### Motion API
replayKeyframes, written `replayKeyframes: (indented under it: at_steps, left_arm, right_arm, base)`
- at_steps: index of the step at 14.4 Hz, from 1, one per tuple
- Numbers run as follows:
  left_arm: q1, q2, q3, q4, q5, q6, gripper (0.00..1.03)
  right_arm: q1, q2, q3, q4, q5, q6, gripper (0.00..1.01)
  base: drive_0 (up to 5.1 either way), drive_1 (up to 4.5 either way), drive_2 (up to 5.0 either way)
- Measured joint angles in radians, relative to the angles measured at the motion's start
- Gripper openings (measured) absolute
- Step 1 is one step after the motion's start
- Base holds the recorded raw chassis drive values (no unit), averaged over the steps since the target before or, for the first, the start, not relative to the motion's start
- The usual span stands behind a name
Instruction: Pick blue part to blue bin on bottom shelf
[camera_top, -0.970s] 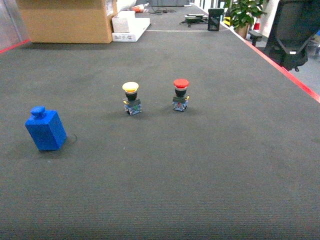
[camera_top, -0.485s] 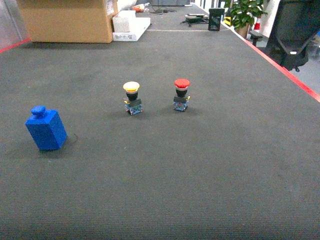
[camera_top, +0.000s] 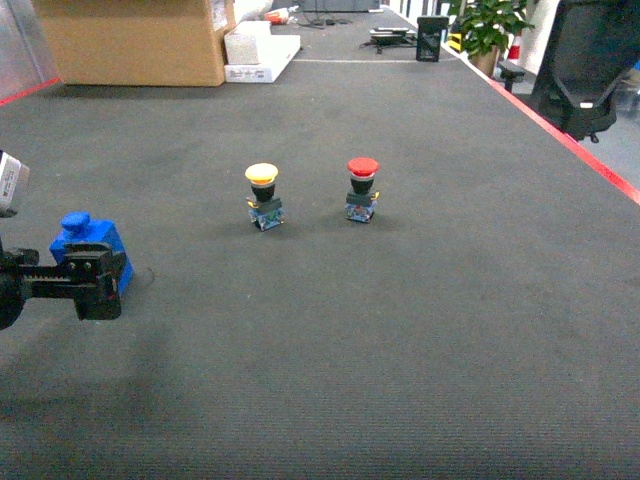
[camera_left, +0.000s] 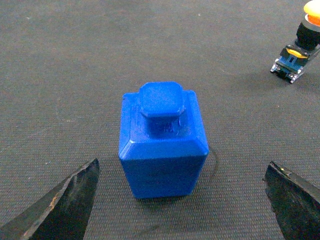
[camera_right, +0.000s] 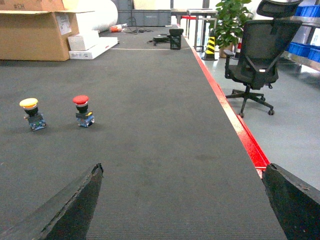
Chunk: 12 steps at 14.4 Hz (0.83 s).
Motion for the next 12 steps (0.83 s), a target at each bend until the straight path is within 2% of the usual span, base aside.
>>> replayKeyframes:
  at_steps: [6,9,10,12]
  left_arm:
    - [0.009,0.137,0.163,-0.036,-0.016,-0.001,0.98]
    - [0.007,0.17,0.22,-0.082,-0.02,-0.017,0.98]
    - [0.007,0.179,0.243,-0.1,-0.026,-0.019,0.91]
    - [0.007,0.2,0.277,-0.118,-0.025,-0.019,0.66]
  right_arm:
    - [0.0,0.0,0.0,0.0,0.0,0.0,0.98]
    - [0.0,0.0,0.0,0.0,0.0,0.0,0.98]
    - [0.0,0.0,0.0,0.0,0.0,0.0,0.98]
    - [0.0,0.0,0.0,0.0,0.0,0.0,0.98]
  base:
    - [0.0,0.0,0.0]
    - [0.0,0.0,0.0]
    - [0.0,0.0,0.0]
    - [0.0,0.0,0.0]
